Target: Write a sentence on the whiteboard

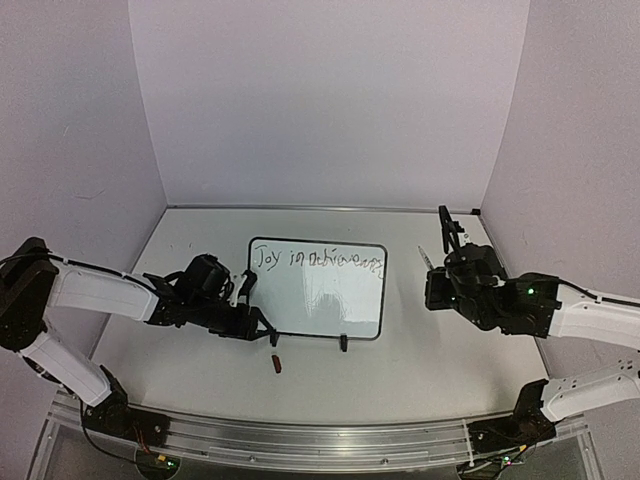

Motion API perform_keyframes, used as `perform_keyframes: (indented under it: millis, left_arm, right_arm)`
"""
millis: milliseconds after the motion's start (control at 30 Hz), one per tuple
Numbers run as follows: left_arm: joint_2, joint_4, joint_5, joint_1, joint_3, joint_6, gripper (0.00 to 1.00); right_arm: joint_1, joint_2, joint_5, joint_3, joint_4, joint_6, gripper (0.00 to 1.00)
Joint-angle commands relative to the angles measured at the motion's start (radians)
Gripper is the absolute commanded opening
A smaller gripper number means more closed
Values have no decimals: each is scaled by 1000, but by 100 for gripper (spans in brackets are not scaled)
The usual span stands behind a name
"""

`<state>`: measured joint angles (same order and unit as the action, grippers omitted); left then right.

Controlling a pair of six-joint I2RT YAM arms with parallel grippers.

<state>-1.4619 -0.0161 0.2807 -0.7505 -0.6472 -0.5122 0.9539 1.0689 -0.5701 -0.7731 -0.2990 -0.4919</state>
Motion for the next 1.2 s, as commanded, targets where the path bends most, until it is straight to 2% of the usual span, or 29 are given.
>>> perform_keyframes:
  millis: [0, 133, 267, 333, 467, 600, 767, 967, 1167]
  left_arm:
    - [-21, 40, -20, -33, -36, 25, 62]
    - [-33, 39, -30, -68, -48, 25, 61]
    - [19, 17, -112, -76, -35, 10, 62]
    - [62, -7, -146, -64, -21, 5, 66]
    - [100, -18, -126, -10, 1, 14, 75]
    - [94, -12, -87, 32, 5, 23, 78]
    - [60, -47, -96, 6, -43, 31, 71]
    - [45, 11, -74, -20, -14, -82, 64]
    - [50, 38, -98, -63, 5, -140, 62]
  right_arm:
    - [-4, 6, 2, 8, 24, -14, 0]
    - [-4, -1, -1, 15, 26, -13, 0]
    - [-4, -12, -1, 20, 26, -11, 0]
    - [-4, -18, -4, 27, 27, -12, 0]
    - [-3, -26, -5, 36, 27, -18, 0]
    - [-4, -32, -4, 41, 27, -19, 0]
    - [-4, -41, -7, 46, 27, -25, 0]
    - [-4, -32, -6, 41, 27, -28, 0]
    - [-4, -32, -9, 41, 27, -25, 0]
